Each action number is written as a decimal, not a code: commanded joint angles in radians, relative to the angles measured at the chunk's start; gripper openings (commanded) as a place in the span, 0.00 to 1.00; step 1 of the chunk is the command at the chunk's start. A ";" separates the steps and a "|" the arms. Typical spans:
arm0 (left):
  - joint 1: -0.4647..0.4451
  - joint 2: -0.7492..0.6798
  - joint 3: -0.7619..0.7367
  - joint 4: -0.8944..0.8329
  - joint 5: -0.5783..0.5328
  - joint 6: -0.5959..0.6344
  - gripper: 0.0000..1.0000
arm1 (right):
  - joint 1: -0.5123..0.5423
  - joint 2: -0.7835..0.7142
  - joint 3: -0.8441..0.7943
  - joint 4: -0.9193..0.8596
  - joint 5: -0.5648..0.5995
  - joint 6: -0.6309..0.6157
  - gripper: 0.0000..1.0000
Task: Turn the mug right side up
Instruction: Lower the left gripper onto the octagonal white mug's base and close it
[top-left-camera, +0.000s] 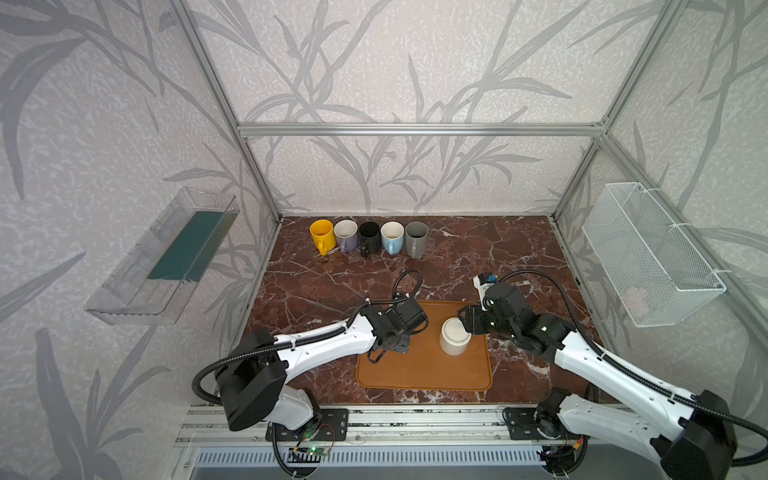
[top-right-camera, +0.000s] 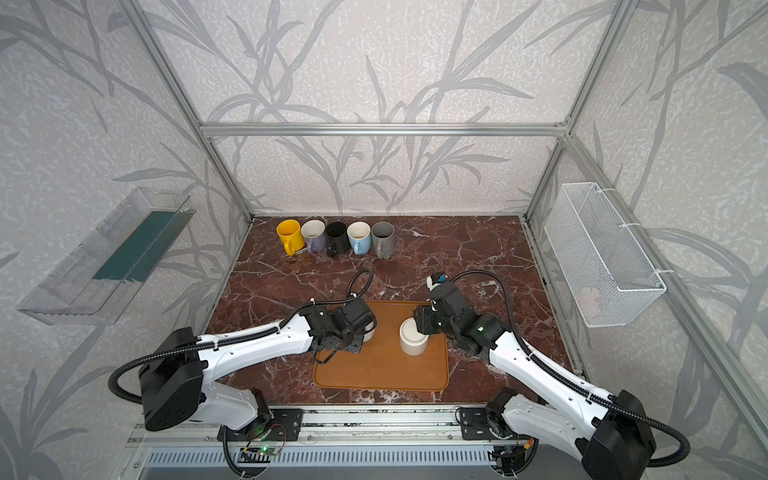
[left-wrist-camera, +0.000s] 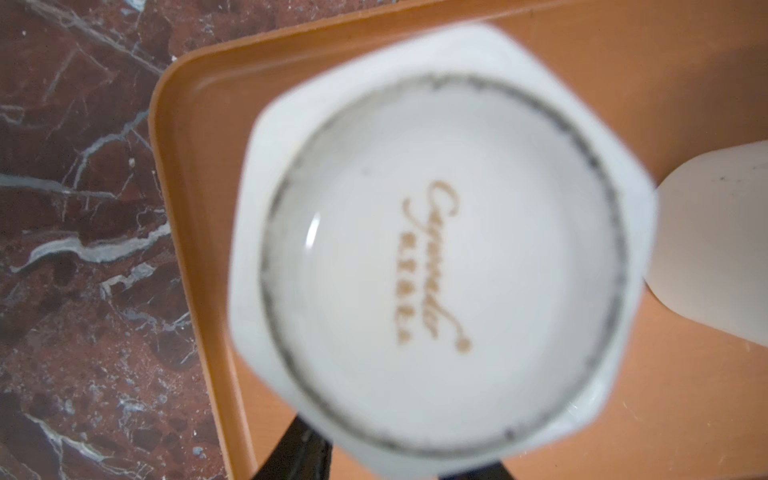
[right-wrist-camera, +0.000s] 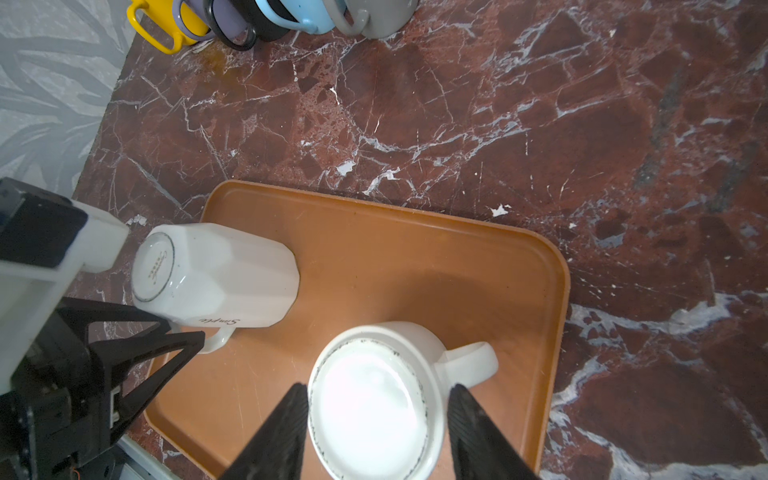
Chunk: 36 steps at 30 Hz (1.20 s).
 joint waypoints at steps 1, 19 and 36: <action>0.019 0.019 0.037 -0.053 0.025 0.067 0.40 | -0.007 -0.015 -0.007 -0.006 0.006 -0.010 0.55; 0.049 0.064 0.075 -0.076 0.028 0.139 0.29 | -0.008 -0.017 -0.010 -0.009 0.007 -0.009 0.55; 0.052 0.091 0.075 -0.053 0.029 0.152 0.19 | -0.009 0.012 0.000 0.007 -0.005 -0.013 0.55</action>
